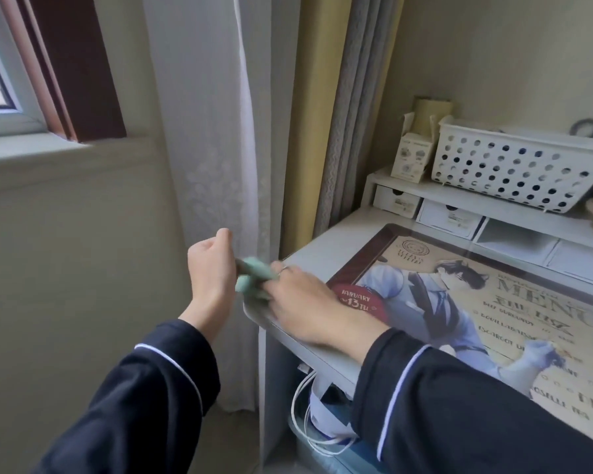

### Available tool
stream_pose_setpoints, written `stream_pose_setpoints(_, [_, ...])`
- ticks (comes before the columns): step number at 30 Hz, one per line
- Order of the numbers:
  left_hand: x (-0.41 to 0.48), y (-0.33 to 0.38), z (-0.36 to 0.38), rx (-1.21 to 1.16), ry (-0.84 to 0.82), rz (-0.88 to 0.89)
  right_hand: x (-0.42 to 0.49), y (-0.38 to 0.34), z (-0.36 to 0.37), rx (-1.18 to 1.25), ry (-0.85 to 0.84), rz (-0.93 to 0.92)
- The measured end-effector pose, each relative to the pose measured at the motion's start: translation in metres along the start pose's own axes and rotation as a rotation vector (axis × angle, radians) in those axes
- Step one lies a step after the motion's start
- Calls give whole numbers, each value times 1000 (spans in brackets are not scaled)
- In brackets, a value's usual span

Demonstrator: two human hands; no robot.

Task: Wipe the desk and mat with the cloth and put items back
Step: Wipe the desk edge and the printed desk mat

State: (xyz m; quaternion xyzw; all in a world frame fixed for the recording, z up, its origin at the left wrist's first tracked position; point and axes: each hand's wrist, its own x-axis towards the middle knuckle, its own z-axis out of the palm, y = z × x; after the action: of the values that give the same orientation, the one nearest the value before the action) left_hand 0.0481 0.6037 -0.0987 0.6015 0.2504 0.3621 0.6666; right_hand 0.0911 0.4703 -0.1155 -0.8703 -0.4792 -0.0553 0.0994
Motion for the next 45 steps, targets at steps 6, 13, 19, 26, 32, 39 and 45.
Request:
stream_pose_setpoints(6, [10, -1, 3, 303, -94, 309, 9, 77, -18, 16, -71, -40])
stream_pose_setpoints(13, [3, 5, 39, 337, -125, 362, 33, 87, -14, -105, -1, 607])
stream_pose_setpoints(19, [24, 31, 45, 270, -74, 460, 0, 27, -9, 152, -194, -387])
stream_pose_setpoints(26, [16, 31, 56, 281, -140, 432, 30, 181, -39, -109, -66, 632])
stream_pose_setpoints(32, [13, 4, 79, 454, -180, 438, 40, 88, -12, 36, -57, 120])
stream_pose_setpoints(39, [15, -27, 88, 922, -199, 686, 47, 166, -25, -39, -63, 64])
stream_pose_setpoints(45, [21, -41, 100, 1148, -317, 625, 70, 236, -27, -171, -2, 698])
